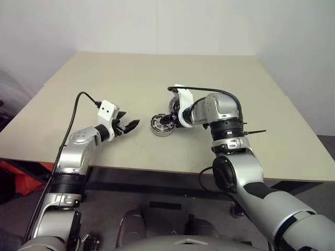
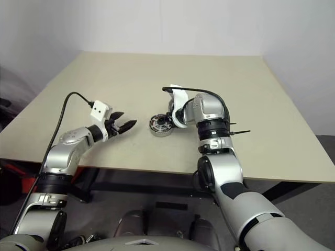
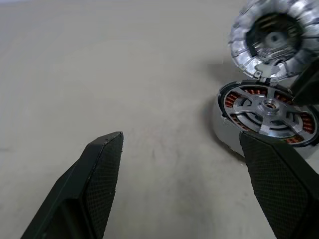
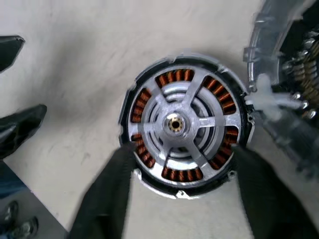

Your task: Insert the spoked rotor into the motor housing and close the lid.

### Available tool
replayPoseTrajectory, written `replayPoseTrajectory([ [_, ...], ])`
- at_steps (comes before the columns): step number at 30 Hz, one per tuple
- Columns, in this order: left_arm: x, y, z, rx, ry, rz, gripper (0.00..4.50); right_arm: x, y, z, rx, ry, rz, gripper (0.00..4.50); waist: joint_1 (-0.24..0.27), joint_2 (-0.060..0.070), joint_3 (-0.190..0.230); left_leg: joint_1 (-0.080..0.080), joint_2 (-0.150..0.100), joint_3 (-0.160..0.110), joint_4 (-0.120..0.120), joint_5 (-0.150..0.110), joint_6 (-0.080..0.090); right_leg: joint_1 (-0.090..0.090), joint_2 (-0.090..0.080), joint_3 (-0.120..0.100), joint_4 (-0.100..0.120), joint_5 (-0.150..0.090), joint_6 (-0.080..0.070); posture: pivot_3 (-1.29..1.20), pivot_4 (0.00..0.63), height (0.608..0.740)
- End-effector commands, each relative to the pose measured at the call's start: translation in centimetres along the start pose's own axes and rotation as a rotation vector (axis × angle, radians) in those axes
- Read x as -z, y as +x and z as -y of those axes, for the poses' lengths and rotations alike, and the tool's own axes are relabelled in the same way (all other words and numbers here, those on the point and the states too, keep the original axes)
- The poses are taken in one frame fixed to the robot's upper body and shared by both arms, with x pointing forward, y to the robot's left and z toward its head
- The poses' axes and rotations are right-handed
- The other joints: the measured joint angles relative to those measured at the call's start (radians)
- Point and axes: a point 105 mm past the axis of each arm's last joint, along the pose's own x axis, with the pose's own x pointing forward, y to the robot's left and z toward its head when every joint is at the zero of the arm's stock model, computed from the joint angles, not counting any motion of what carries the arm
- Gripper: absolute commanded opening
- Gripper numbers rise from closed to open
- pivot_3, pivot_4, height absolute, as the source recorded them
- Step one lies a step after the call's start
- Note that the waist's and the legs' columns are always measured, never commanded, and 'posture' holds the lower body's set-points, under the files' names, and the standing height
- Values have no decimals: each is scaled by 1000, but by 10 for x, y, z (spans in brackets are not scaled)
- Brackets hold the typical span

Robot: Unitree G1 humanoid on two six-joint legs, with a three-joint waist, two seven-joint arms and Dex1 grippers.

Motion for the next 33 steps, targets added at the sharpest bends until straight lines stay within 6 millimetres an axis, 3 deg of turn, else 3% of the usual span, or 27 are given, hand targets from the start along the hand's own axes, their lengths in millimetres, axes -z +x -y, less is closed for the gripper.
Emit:
replayPoseTrajectory([
  [1,-18,-1,-3,-4,33,55,3939,-24,-16,-10,-20,-18,72,4466,0,0,0,0,0,0,-1,0,0,0,0,0,0,0,0,0,0,740],
  [7,-20,4,-2,5,34,57,3939,-38,-38,-34,-147,-59,105,4466,1,0,0,0,0,0,-2,0,-1,-1,1,0,-1,1,-2,0,0,740],
  [11,-20,7,-2,14,35,57,3939,-31,-54,-53,-274,-221,108,4466,5,0,0,0,0,0,-3,0,-1,-1,1,0,-1,2,1,0,0,740],
  [12,-20,8,-2,16,35,57,3939,-27,-59,-61,-330,-302,116,4466,7,0,0,0,0,0,-3,0,-1,-1,1,0,-1,2,1,0,0,740],
  [13,-21,9,-2,18,35,57,3939,-26,-71,-67,-400,-547,224,4466,10,-1,0,0,0,0,-3,0,0,0,1,0,-1,2,1,0,0,740],
  [15,-21,11,-2,23,36,58,3939,-1,-81,-77,-515,-984,267,4466,30,-2,-1,0,1,-2,-2,0,1,3,1,-2,-4,3,1,0,0,740],
  [17,-21,12,-2,26,37,59,3939,11,-69,-57,-461,-1306,232,4466,32,-2,-1,0,1,-3,0,-3,4,5,0,-2,-4,2,2,0,0,740],
  [21,-21,12,-2,28,40,59,3939,19,-49,-32,-427,-1540,131,4466,17,-2,-1,0,1,-2,6,-3,5,4,0,-2,0,0,-2,0,0,740],
  [33,-18,8,-3,14,40,56,3939,19,-13,-7,-430,-1608,-20,4466,-3,-2,-1,-1,3,-2,13,-8,15,5,1,-2,1,4,-6,0,0,740],
])
